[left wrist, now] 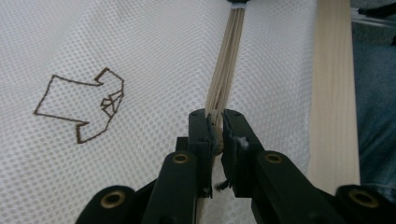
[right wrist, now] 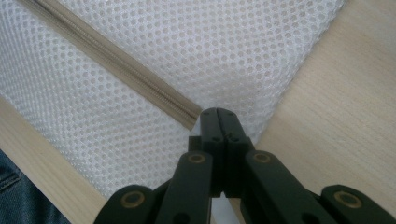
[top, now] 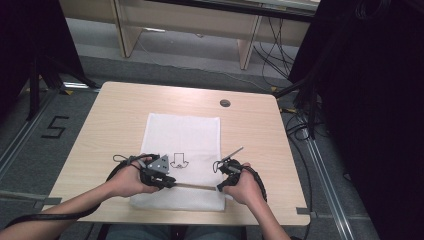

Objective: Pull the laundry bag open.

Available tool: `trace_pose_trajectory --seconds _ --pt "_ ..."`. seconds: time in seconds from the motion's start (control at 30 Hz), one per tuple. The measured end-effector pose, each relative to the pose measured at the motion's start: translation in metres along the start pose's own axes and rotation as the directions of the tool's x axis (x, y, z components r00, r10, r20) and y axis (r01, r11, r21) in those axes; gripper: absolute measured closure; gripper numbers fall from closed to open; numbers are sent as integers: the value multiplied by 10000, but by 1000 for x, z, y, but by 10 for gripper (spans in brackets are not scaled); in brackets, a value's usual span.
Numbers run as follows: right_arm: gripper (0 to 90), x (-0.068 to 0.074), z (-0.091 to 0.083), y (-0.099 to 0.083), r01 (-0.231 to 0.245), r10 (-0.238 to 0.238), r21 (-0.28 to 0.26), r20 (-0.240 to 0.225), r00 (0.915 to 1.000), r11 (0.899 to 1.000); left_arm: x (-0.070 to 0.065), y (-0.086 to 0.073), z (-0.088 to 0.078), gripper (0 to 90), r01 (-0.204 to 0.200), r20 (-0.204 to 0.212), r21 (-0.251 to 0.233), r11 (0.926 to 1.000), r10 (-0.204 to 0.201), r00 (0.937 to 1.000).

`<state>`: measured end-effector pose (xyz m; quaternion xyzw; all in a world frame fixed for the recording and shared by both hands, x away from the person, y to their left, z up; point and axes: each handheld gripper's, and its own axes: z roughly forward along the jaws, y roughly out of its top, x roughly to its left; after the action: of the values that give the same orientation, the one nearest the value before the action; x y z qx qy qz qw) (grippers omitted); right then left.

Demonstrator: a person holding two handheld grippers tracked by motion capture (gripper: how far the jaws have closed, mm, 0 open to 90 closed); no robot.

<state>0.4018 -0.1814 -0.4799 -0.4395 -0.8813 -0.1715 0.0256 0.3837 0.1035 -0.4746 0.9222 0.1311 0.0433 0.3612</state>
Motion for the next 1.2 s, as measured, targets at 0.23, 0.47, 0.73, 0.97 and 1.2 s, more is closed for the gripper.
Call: trace_pose_trajectory --seconds 0.23,0.47,0.73,0.97,1.2 --pt "900 0 0 0 -80 80 27 15 10000 10000 3 -6 -7 820 155 -97 23 9999 -155 9998" --pt "900 0 0 0 -98 98 37 1 10000 9999 2 -16 -13 820 435 -130 -144 9989 -437 9990" --pt "900 0 0 0 -90 90 26 -11 10000 10000 4 -20 -17 819 392 -206 -140 9991 -395 9990" --pt "900 0 -1 0 -100 101 61 -65 9999 9999 5 -26 -22 820 627 -216 -323 9975 -634 9978" --pt "900 0 -1 0 -124 125 60 -69 9999 9999 5 -27 -24 819 599 -317 -300 9978 -609 9976"
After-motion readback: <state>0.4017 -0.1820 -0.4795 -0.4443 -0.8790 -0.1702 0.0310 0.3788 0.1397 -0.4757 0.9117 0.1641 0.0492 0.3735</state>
